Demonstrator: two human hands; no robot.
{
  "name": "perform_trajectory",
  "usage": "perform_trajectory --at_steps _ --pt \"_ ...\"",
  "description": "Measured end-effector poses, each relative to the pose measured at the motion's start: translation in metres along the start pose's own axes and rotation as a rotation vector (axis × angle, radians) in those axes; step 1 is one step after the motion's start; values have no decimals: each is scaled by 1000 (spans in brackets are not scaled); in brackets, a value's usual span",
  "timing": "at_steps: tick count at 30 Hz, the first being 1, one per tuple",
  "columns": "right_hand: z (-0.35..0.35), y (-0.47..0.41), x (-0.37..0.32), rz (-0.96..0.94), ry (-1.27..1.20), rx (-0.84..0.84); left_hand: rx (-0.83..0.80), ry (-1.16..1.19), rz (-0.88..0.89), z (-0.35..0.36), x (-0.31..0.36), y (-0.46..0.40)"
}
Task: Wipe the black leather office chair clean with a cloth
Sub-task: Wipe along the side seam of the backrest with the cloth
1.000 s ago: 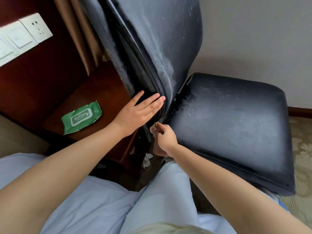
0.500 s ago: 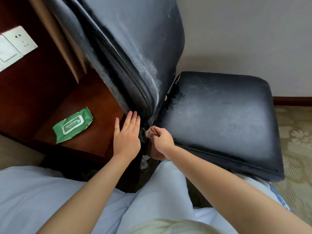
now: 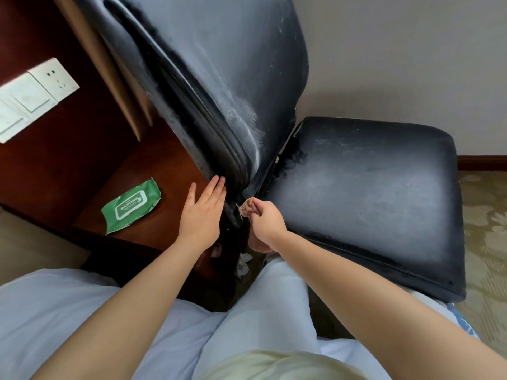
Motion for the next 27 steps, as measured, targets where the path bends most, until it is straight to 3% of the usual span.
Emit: perform_trajectory --at_steps 7,13,18,22,27 --pt "-9 9 14 54 8 24 122 -172 56 -5 -2 0" --pt "16 -9 48 99 106 0 396 -426 341 10 -20 -11" --pt "29 -7 47 139 147 -41 511 -533 518 15 -34 -28" --pt "27 4 38 192 148 -63 556 -833 794 2 -41 -36" --pt "40 -4 44 236 106 -98 640 -1095 854 -27 -30 -62"
Point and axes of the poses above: each hand's wrist, its own y-axis away from the middle knuckle, its own z-axis out of the palm, x = y × z, the point moved 2 cm from there along -y, towards the middle knuckle, and after that the axes turned 5 degrees about -x, right-handed, at the moved point
